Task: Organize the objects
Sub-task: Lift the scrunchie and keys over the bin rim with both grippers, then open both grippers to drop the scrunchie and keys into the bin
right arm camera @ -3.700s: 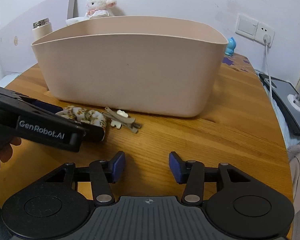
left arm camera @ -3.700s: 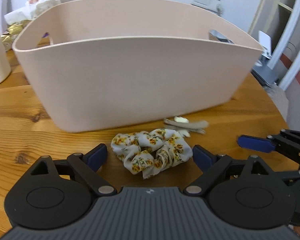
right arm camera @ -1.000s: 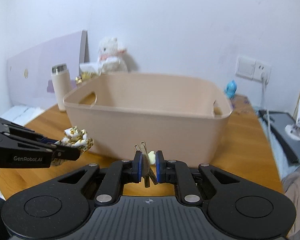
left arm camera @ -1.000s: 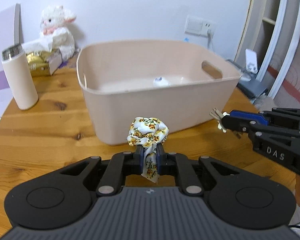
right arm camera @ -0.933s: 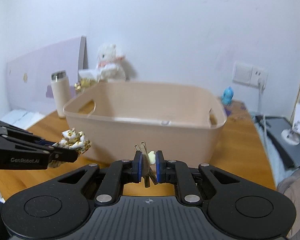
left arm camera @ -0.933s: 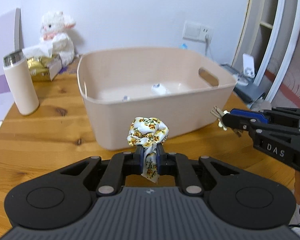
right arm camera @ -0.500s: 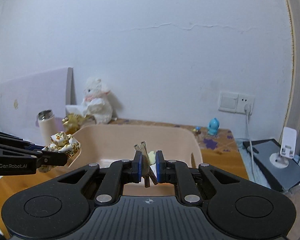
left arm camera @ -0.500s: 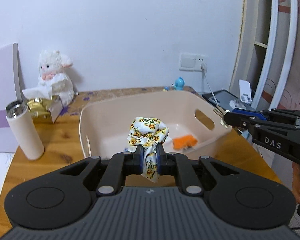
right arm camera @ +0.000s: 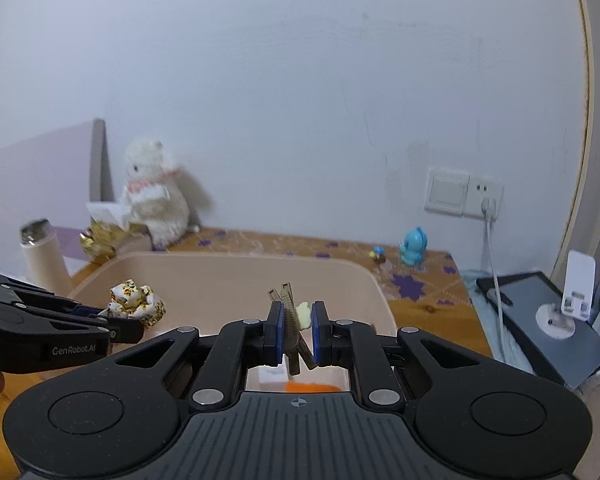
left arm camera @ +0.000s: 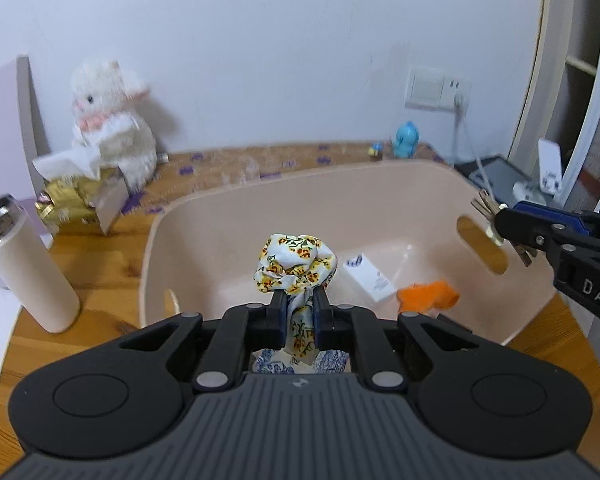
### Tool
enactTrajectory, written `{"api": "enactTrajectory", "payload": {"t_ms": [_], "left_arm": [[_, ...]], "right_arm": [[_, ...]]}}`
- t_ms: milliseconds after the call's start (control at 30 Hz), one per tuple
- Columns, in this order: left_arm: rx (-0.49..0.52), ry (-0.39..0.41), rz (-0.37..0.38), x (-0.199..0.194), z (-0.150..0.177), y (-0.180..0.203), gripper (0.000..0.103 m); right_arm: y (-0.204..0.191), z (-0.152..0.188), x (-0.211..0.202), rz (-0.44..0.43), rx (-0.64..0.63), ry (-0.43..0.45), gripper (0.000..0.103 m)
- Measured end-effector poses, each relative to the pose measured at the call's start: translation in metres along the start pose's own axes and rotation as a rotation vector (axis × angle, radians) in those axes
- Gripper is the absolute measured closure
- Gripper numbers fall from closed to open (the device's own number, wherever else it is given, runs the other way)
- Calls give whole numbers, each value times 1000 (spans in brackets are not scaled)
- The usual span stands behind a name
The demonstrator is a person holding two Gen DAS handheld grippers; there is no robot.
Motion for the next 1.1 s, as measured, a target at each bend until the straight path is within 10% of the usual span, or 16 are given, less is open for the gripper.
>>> {"api": "enactTrajectory", "payload": {"t_ms": [233, 367, 533, 1100], "left_arm": [[16, -121, 2, 33, 10, 8, 87], [4, -153, 1, 42, 16, 9, 68], [-6, -147, -11, 40, 17, 7, 37], [10, -52, -43, -22, 10, 2, 35]], "right_arm": [[2, 16, 41, 34, -14, -111, 90], [4, 22, 54, 42, -11, -162, 88], [8, 24, 49, 48, -3, -163, 49], [3, 7, -13, 57, 5, -83, 25]]}}
Point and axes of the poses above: each gripper's, at about its wrist camera, not at the fingertips, and x roughly the way its jaws point, y to its right, z to its underside, the point moved 3 cm from there along x, roughly the way its jaws point, and after that the axes turned 2 degrees about x, right-handed, at the moved point
